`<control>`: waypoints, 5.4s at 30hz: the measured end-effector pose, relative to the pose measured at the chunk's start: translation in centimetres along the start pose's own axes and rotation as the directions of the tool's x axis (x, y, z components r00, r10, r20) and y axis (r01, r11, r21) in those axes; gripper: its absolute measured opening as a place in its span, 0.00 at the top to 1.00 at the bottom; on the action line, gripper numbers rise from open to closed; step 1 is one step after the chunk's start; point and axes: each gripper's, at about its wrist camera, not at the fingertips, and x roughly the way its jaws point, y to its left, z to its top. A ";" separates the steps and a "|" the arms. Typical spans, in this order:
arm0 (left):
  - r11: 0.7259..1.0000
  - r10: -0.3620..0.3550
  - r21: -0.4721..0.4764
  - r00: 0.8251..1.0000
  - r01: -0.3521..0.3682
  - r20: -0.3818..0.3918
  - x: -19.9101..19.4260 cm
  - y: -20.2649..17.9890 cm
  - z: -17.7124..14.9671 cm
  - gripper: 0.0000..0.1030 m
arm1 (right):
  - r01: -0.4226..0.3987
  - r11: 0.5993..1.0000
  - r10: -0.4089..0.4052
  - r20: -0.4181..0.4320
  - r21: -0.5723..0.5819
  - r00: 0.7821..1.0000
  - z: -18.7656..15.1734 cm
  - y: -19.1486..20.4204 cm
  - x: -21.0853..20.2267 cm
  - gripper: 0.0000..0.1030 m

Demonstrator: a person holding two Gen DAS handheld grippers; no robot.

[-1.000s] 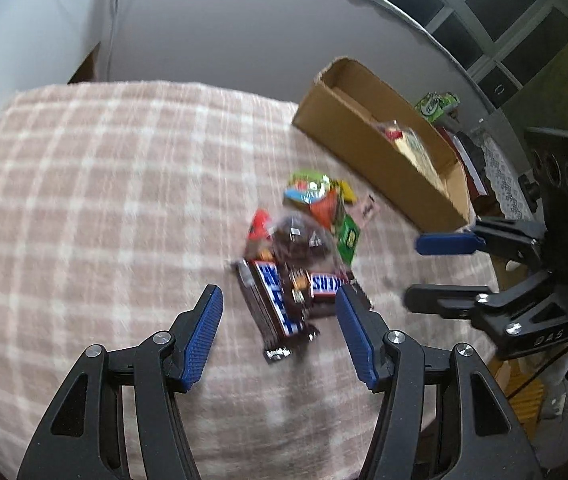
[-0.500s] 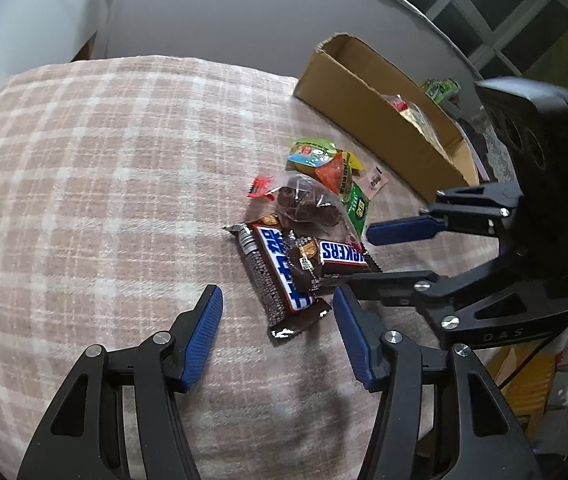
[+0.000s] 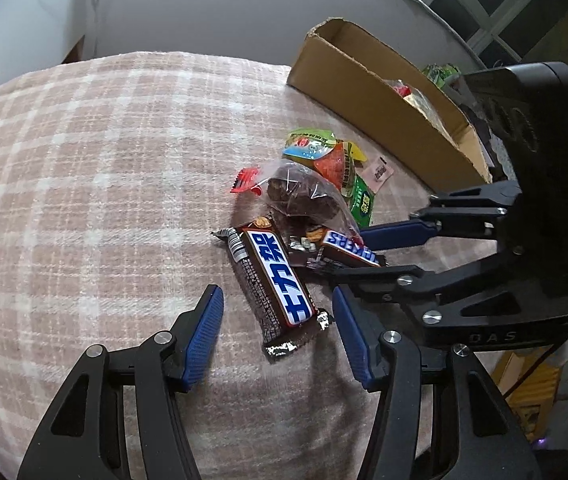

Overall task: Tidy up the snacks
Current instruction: 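Return both grippers to the snack pile and close each on a Snickers bar, then carry both Snickers bars over the box and open both grippers, then grasp the clear chocolate bag with the left gripper while the right gripper grasps the green candy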

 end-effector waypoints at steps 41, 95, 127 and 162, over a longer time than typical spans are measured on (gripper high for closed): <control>0.990 0.134 -0.041 0.991 -0.135 -0.019 -2.1 0.0 -0.8 0.74 | 0.066 0.926 -0.094 0.058 0.372 0.994 -6.2 -2.3 -4.2 0.71; 0.983 0.024 0.177 0.995 -0.040 0.092 2.3 -12.2 20.3 0.74 | 0.193 0.817 -0.327 0.161 0.544 0.931 -2.6 -18.4 -15.2 0.71; 0.993 0.027 0.110 0.984 -0.047 0.175 -5.9 -6.8 17.4 0.70 | 0.139 0.802 -0.340 0.253 0.581 0.906 -5.7 -15.4 -18.8 0.36; 0.959 0.027 -0.284 0.999 -0.017 0.032 -1.7 -2.3 3.0 0.57 | 0.023 0.922 -0.118 0.225 0.387 0.967 -9.5 -9.2 -11.0 0.36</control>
